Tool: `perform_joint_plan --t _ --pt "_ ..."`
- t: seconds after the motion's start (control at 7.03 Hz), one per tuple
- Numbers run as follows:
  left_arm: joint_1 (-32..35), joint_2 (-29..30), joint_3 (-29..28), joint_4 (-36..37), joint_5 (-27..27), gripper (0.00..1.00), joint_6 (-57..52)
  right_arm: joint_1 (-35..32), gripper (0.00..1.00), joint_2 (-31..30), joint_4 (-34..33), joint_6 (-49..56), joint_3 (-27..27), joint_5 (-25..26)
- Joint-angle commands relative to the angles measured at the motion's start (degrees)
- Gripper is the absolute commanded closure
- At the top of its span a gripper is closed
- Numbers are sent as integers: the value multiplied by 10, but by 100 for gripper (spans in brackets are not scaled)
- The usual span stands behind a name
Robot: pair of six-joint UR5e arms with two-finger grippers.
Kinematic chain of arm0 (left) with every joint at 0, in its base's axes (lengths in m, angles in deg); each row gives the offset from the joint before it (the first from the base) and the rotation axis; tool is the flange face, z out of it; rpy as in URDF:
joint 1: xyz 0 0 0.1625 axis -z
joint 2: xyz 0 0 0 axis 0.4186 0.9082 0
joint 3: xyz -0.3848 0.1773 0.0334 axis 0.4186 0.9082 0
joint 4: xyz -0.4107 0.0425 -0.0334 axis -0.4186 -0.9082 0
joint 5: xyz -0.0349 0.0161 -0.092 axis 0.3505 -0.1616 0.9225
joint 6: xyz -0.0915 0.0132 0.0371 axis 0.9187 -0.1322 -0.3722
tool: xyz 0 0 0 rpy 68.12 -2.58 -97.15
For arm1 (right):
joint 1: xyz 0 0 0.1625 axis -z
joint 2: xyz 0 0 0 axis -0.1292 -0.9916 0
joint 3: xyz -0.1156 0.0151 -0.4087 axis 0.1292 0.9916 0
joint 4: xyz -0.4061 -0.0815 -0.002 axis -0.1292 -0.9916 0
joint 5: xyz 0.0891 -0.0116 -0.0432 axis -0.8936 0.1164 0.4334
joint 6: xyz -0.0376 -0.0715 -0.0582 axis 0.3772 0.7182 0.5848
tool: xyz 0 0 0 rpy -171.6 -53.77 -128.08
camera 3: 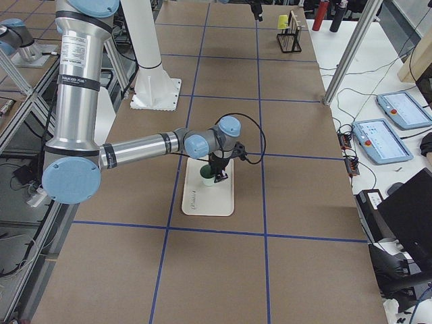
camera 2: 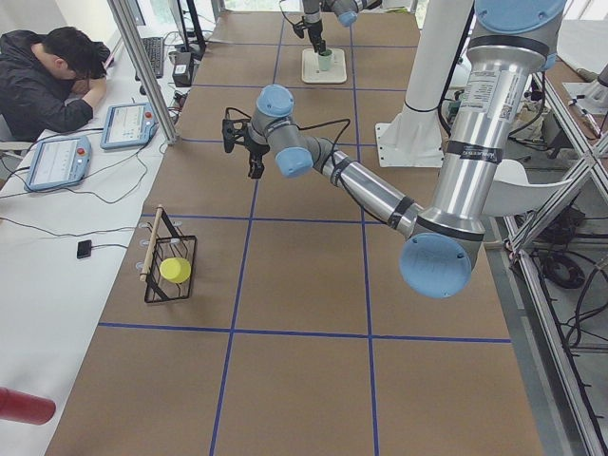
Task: Left arm grabs green cup and hands to right arm on tray
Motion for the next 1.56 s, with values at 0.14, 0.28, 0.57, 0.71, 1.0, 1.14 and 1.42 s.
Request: perform_joint_plan --t 0.14,0.28,0.57,0.71,1.0,1.14,1.42 --pt "13 -23 8 0 5 1 -15 -81 1 -3 -1 6 -28 -44" --pt "16 -31 10 -1 5 1 -15 -111 1 -5 0 6 -42 -63" --pt "52 -67 10 7 6 1 -114 -152 1 -7 4 6 -47 -79" --pt "69 -85 10 31 5 1 -194 -175 1 -11 16 5 -43 -79" --pt "107 -111 10 73 4 1 -318 -198 1 -37 53 -12 -38 -75" --pt "120 -128 8 74 2 1 -390 -226 1 -31 56 -15 -19 -74" --pt "142 -183 5 73 -1 0 -511 -242 1 -27 57 -19 1 -70"
